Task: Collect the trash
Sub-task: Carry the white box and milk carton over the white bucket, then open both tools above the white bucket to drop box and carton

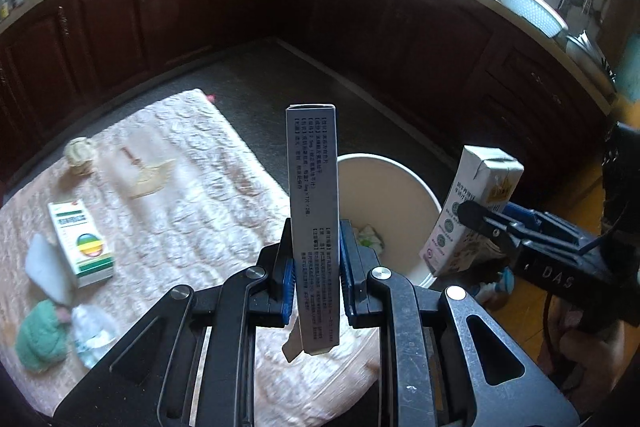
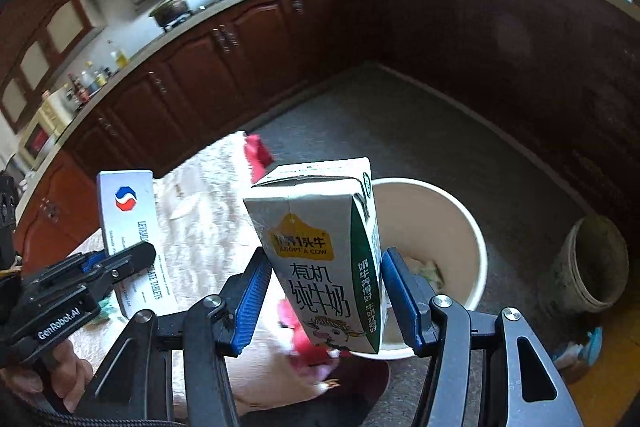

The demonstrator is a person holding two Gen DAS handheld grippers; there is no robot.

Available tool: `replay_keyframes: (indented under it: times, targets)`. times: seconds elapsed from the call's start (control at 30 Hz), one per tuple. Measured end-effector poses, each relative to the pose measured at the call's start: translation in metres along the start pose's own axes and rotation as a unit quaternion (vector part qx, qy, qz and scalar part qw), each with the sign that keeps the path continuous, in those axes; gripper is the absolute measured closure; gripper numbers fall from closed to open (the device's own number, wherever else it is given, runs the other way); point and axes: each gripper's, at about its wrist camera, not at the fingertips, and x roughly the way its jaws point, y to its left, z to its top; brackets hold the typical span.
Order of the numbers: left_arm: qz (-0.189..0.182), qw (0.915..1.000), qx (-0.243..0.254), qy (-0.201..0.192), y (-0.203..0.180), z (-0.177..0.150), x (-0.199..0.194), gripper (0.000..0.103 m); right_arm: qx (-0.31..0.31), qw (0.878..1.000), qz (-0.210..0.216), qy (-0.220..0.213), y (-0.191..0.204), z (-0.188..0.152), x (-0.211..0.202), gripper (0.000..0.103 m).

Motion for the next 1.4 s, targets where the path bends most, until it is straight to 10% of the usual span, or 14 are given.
replay_keyframes:
  times: [0.63, 0.77, 1.4]
  targets:
    - [-0.054, 0.9977, -0.03, 0.029, -0.026, 0.016, 0.057, 0.085, 0.042, 0.998, -0.04, 0.033, -0.047, -0.011, 0.032, 0.048]
    - [-0.067, 0.9967, -0.035, 0.031, -0.026, 0.012, 0.057, 0.046, 0.033, 0.997, -0.052, 0.047, -0.045, -0.015, 0.036, 0.046]
    - [-0.035, 0.9989, -0.028, 0.012, -0.005, -0.01, 0.024, 0.046, 0.032, 0.997, -0.049, 0.047, -0.031, -0.021, 0.026, 0.039]
